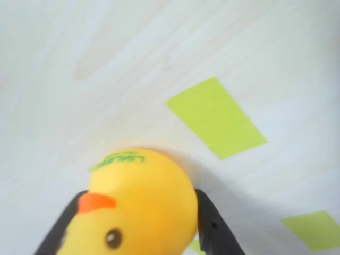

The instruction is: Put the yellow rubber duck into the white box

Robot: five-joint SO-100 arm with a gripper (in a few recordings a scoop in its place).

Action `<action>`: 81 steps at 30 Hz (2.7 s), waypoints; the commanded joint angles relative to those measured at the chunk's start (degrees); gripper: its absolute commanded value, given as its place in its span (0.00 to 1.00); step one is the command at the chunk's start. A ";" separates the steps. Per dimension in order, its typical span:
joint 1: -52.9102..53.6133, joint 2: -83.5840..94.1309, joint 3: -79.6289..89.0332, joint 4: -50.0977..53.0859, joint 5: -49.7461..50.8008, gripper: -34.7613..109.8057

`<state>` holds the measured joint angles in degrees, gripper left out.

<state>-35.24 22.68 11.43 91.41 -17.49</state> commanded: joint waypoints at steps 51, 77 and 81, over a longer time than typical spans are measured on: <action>93.78 54.05 60.82 -44.03 0.88 0.24; 85.78 45.35 58.01 -40.69 -5.54 0.30; 85.96 45.88 60.29 -44.03 -7.12 0.41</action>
<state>50.71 65.92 73.74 50.19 -22.59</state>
